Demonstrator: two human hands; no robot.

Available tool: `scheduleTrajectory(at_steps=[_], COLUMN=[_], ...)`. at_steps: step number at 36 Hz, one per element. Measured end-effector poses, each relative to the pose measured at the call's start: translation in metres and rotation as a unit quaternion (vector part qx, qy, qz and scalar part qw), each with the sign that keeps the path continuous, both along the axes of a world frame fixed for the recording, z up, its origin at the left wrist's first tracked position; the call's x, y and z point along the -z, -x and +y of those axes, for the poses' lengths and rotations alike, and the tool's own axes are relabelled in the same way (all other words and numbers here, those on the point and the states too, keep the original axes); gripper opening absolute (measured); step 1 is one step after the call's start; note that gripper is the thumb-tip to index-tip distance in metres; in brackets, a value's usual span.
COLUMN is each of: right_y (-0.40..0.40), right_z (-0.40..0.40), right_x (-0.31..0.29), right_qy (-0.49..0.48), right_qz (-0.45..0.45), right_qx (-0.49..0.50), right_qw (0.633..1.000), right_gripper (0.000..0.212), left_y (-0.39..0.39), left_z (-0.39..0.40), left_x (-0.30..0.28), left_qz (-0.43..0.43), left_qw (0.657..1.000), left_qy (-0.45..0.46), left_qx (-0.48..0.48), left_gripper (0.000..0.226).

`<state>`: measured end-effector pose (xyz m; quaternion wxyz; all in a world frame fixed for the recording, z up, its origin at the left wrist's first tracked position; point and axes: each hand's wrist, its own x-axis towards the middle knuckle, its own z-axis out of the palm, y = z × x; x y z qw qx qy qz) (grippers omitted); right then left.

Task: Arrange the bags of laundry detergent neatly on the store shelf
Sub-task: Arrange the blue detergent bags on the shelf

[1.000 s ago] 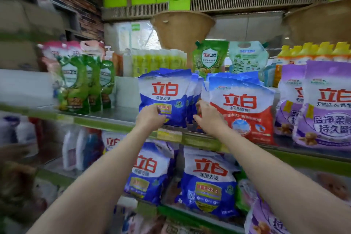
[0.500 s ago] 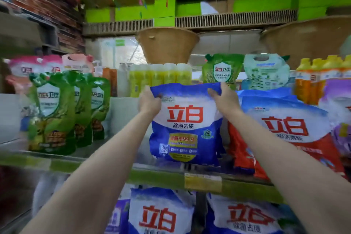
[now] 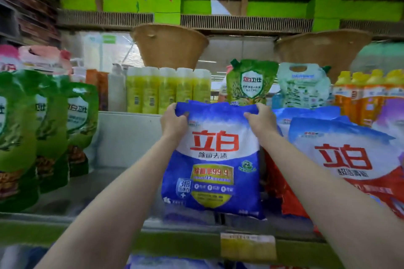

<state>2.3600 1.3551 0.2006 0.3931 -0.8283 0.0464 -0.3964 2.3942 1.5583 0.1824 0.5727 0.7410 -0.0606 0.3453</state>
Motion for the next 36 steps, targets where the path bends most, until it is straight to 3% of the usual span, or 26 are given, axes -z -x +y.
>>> scheduleTrajectory(at_steps=[2,4,5,10,12,16,18,21,24,27,32,36], right_y=[-0.003,-0.005,-0.006,-0.017,-0.016,-0.018,-0.021,-0.02,-0.014,-0.015,-0.03,-0.017], right_z=[0.001,0.002,0.001,-0.005,-0.007,-0.009,-0.008,0.0,0.013,0.016,0.001,0.001], right_x=[0.008,0.013,0.011,0.002,0.005,0.014,0.015,0.008,-0.001,-0.005,0.015,0.013], right_qy=[-0.025,-0.055,-0.073,-0.084,-0.087,-0.131,-0.133,-0.14,-0.135,-0.148,-0.183,-0.235], right_qz=[-0.044,-0.06,-0.056,0.047,0.07,0.064,0.024,-0.037,-0.085,-0.094,-0.04,-0.01], right_qx=[0.007,0.01,0.007,-0.035,-0.045,-0.111,-0.109,-0.117,-0.157,-0.2,-0.211,-0.256], right_qw=[0.999,0.997,0.996,0.995,0.993,0.983,0.985,0.983,0.975,0.964,0.959,0.938], right_gripper=[0.019,0.012,0.027,0.07,0.082,0.09,0.066,0.027,0.027,0.027,0.03,0.026], left_y=[-0.001,-0.007,-0.011,-0.032,-0.044,-0.038,-0.015,-0.007,-0.007,-0.01,-0.015,-0.007], left_z=[-0.004,-0.007,-0.009,-0.007,-0.003,0.004,0.005,0.005,0.007,0.015,0.021,0.019], left_x=[-0.001,0.0,0.0,0.012,0.017,0.015,0.008,0.003,0.002,0.003,0.006,0.007], left_qz=[-0.024,-0.014,0.003,0.16,0.158,0.171,0.193,0.144,0.044,0.004,0.039,0.109], left_qw=[0.998,0.997,0.995,0.977,0.968,0.954,0.937,0.947,0.955,0.955,0.953,0.939], left_qy=[0.042,0.067,0.085,0.133,0.156,0.137,0.133,0.167,0.213,0.229,0.206,0.185], left_qx=[0.031,0.042,0.047,0.049,0.116,0.206,0.261,0.235,0.202,0.191,0.218,0.267], left_gripper=[0.024,0.028,0.035,0.104,0.113,0.076,0.053,0.02,0.016,0.02,0.023,0.008])
